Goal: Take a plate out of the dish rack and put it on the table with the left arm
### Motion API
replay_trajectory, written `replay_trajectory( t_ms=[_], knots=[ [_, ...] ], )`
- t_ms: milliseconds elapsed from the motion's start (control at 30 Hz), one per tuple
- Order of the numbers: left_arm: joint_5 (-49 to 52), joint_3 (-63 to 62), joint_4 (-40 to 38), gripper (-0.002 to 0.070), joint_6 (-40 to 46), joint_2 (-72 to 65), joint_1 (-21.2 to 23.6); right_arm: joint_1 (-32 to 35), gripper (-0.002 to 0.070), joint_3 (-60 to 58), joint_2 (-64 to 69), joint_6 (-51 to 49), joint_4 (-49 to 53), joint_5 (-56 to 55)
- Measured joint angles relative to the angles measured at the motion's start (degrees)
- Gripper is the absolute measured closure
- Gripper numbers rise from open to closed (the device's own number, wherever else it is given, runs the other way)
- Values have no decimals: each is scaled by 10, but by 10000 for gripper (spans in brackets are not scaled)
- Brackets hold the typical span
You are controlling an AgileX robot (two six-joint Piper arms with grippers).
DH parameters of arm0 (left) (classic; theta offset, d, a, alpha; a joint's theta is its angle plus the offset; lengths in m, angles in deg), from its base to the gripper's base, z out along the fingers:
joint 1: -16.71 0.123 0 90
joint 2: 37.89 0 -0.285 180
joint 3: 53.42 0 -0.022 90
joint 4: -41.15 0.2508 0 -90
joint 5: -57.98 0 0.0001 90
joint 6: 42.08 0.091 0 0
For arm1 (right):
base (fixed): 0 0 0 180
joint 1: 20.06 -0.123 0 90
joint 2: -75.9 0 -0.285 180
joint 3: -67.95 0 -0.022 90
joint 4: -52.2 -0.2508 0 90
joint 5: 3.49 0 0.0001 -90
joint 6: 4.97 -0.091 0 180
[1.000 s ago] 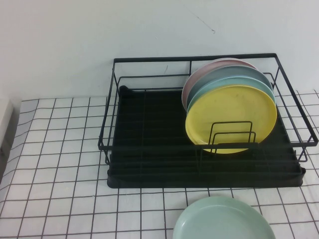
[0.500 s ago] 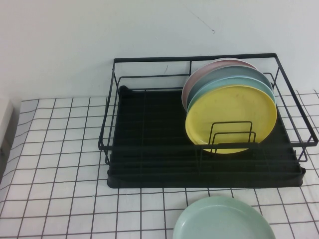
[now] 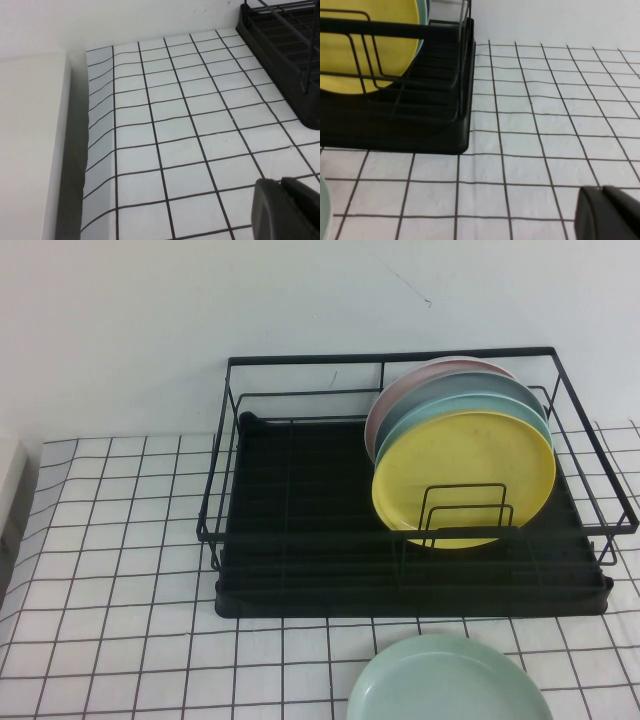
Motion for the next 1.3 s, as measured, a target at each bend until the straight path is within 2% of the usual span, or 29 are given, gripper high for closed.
replay_trajectory(
  t_ms=[200,400,533,633,900,1100,1300],
  knots=[
    [-9,0,-25,678,0,0,0,0,678,0,0,0,0,0],
    [-60,4,-232,678,-1,0,0,0,678,0,0,0,0,0],
    [-126,4,-402,678,-1,0,0,0,678,0,0,0,0,0],
    [-163,4,-465,678,1,0,0,0,678,0,0,0,0,0],
    [-189,4,-486,678,19,0,0,0,678,0,0,0,0,0],
    [-23,-54,-468,678,78,-46,0,0,678,0,0,0,0,0],
    [88,-201,-460,678,194,-210,0,0,678,0,0,0,0,0]
  ],
)
